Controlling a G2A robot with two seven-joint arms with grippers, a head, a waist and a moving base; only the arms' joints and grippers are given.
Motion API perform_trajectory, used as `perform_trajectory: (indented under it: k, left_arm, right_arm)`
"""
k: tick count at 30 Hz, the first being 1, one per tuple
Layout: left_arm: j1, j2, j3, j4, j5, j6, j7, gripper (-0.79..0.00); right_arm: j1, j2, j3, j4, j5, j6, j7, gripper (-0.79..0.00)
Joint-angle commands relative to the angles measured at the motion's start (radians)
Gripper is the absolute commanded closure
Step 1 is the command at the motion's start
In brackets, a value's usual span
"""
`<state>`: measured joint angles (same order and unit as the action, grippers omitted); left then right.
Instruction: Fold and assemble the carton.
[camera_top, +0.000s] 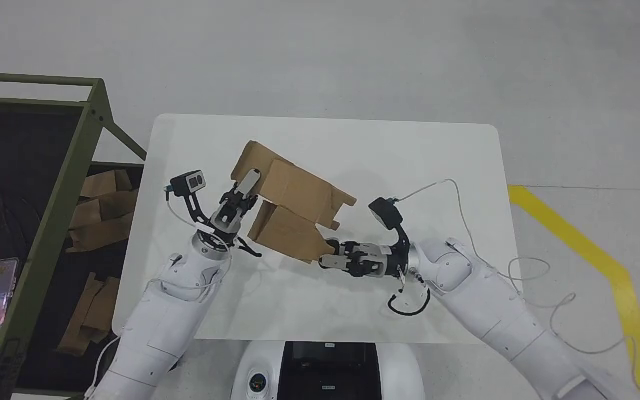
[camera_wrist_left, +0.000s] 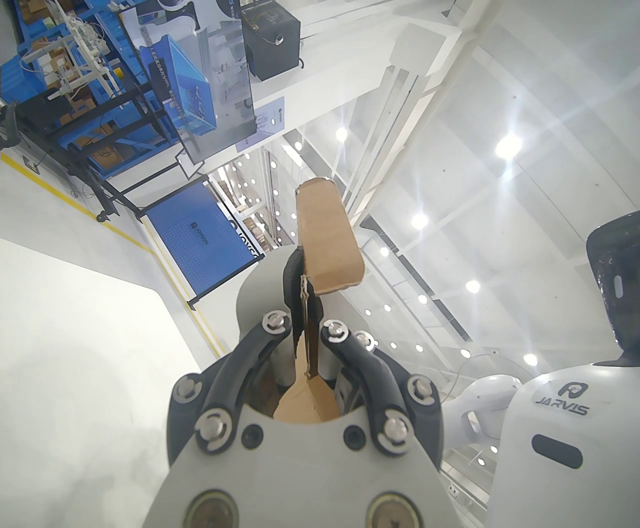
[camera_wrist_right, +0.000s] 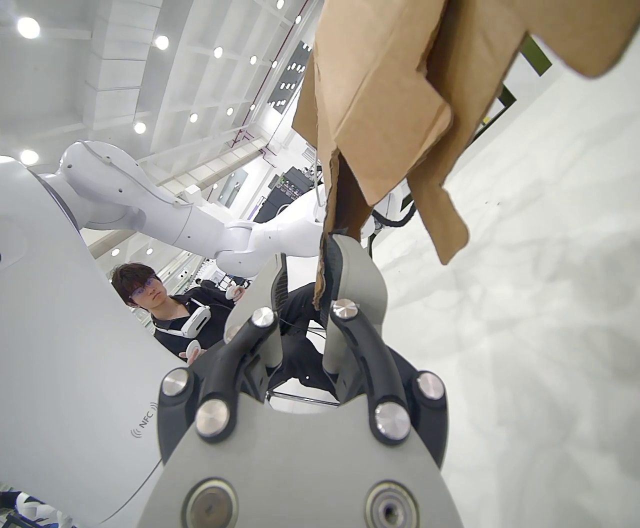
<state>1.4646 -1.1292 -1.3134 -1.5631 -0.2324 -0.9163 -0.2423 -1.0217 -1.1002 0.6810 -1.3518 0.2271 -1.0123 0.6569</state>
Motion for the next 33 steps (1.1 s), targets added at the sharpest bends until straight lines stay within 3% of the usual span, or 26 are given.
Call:
perform_trajectory:
  k: [1,16,22,33]
  left_arm:
    - [0.000,-0.002,0.000,0.001,-0.001,-0.001,0.001,0.000]
    - [0.001,-0.012,0.001,0.007,-0.005,-0.009,-0.003,0.000]
    - [0.002,-0.015,-0.001,0.008,-0.005,-0.009,-0.007,0.000]
    - [0.008,-0.019,0.001,0.014,-0.025,-0.008,-0.031,0.000]
  right_arm:
    - [-0.002,-0.001,0.002,-0.002,-0.010,0.001,-0.005,-0.135]
    - [-0.004,-0.015,0.005,0.001,-0.018,0.025,-0.018,-0.114]
    - [-0.004,-0.019,0.009,0.002,-0.018,0.022,-0.016,0.000]
    - [-0.018,-0.016,0.040,-0.007,-0.027,0.000,-0.023,0.000]
